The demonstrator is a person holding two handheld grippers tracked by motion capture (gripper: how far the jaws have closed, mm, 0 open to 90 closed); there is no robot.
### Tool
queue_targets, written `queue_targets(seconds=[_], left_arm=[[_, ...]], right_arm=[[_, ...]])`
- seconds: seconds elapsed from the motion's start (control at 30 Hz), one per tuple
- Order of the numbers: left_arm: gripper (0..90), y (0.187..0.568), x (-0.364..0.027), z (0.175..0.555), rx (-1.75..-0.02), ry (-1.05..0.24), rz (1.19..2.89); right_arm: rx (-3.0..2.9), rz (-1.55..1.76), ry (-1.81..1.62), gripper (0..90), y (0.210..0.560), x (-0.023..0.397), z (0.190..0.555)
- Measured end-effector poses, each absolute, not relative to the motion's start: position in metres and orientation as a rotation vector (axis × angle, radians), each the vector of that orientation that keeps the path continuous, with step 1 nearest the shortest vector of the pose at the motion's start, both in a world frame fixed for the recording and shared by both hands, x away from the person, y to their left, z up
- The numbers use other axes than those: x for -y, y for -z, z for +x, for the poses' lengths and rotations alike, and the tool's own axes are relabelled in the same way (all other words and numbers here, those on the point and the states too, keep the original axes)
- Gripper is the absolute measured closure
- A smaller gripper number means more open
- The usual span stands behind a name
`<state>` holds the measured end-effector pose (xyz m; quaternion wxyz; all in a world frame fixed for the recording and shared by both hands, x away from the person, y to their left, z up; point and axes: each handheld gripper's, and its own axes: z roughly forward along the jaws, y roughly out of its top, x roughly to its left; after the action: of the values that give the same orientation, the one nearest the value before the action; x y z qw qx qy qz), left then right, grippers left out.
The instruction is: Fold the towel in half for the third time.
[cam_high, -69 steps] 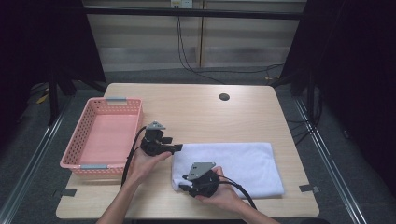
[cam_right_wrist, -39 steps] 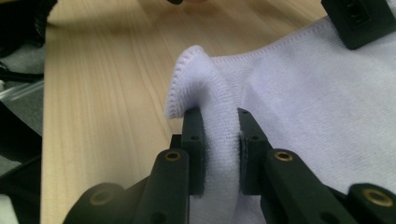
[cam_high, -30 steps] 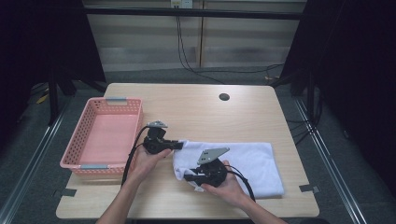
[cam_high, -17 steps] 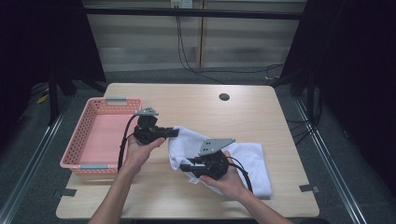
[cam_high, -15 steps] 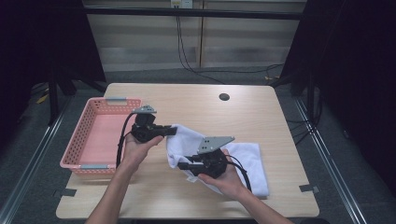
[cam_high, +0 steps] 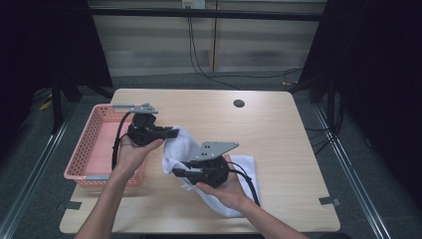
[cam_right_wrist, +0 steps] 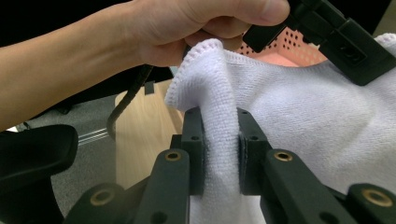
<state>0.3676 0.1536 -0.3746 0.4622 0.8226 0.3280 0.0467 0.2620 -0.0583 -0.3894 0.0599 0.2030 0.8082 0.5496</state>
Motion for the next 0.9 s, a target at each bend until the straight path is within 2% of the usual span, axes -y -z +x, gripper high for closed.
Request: queue_targets(seconds=[0.2, 0.47, 0.77, 0.87, 0.9], left_arm=[[81.9, 0.388, -0.118, 0.369, -0.774, -0.070, 2.047], [80.7, 0.402, -0.049, 0.365, -0.692, -0.010, 2.116], [77.7, 0.441, 0.007, 0.370, -0.711, 0.076, 2.178], [72.0, 0.450, 0.016, 0.372, -0.724, 0.101, 2.160], [66.2, 0.450, 0.017, 0.373, -0.725, 0.110, 2.161]], right_arm=[[-2.407, 0.702, -1.642, 77.6, 0.406, 0.095, 0.249], [-2.343, 0.812, -1.600, 75.2, 0.426, 0.148, 0.224], [-2.383, 0.971, -1.432, 70.3, 0.458, 0.196, 0.208], [-2.396, 1.000, -1.383, 61.9, 0.462, 0.206, 0.202], [-2.395, 1.014, -1.367, 56.7, 0.463, 0.209, 0.199]])
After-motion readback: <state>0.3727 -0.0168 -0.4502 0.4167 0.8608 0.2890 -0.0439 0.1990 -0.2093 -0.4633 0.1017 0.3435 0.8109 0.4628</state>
